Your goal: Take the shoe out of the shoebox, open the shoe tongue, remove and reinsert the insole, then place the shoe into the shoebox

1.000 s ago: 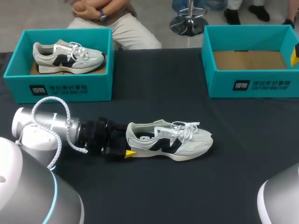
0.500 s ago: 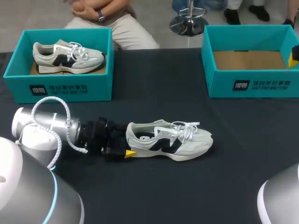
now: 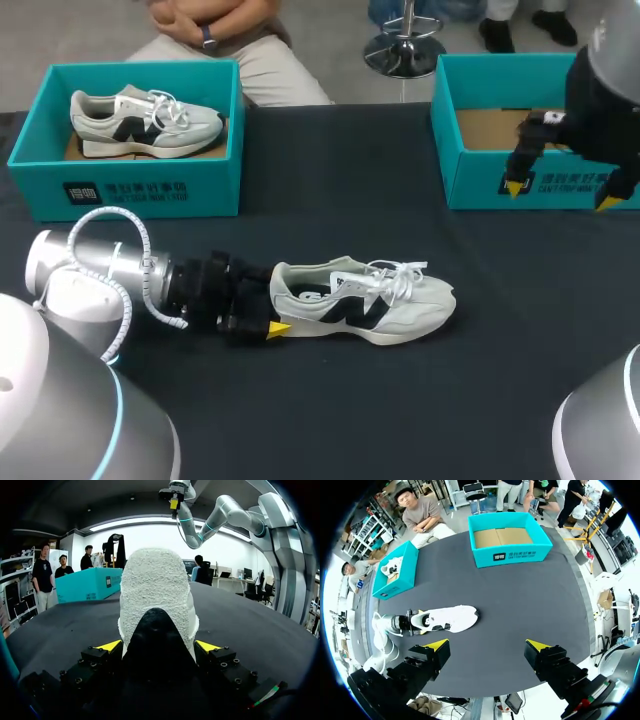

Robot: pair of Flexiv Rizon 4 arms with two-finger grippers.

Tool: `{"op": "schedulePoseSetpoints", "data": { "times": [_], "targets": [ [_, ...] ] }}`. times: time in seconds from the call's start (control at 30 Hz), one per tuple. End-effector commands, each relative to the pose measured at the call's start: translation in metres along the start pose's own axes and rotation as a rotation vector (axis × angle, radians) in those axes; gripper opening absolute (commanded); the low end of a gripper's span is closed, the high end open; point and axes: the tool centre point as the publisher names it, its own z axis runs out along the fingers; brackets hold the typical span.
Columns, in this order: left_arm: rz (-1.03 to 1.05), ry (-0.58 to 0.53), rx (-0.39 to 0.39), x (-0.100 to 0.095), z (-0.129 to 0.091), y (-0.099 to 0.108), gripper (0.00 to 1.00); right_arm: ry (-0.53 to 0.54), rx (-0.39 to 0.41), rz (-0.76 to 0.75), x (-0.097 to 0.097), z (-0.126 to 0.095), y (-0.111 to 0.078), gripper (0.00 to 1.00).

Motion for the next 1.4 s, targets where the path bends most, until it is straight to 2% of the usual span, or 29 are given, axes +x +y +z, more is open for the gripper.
{"op": "schedulePoseSetpoints", "data": {
  "times": [0.03,0.2,0.43,1.3,1.4],
  "targets": [
    [0.0,-0.002,-0.001,0.0,0.001,0.005,0.0,-0.083,0.048,-0.014,0.065,0.035,0.0,1.0],
    [0.0,-0.002,-0.001,0.0,0.001,0.005,0.0,-0.107,0.088,-0.049,0.094,0.059,-0.011,1.0],
    [0.0,-0.002,-0.001,0.0,0.001,0.005,0.0,-0.131,0.155,-0.061,0.124,0.083,-0.021,1.0],
    [0.0,-0.002,-0.001,0.0,0.001,0.005,0.0,-0.131,0.155,-0.061,0.124,0.083,-0.021,1.0],
    [0.0,-0.002,-0.001,0.0,0.001,0.005,0.0,-0.144,0.147,-0.081,0.14,0.093,-0.021,1.0]
  ]
}}
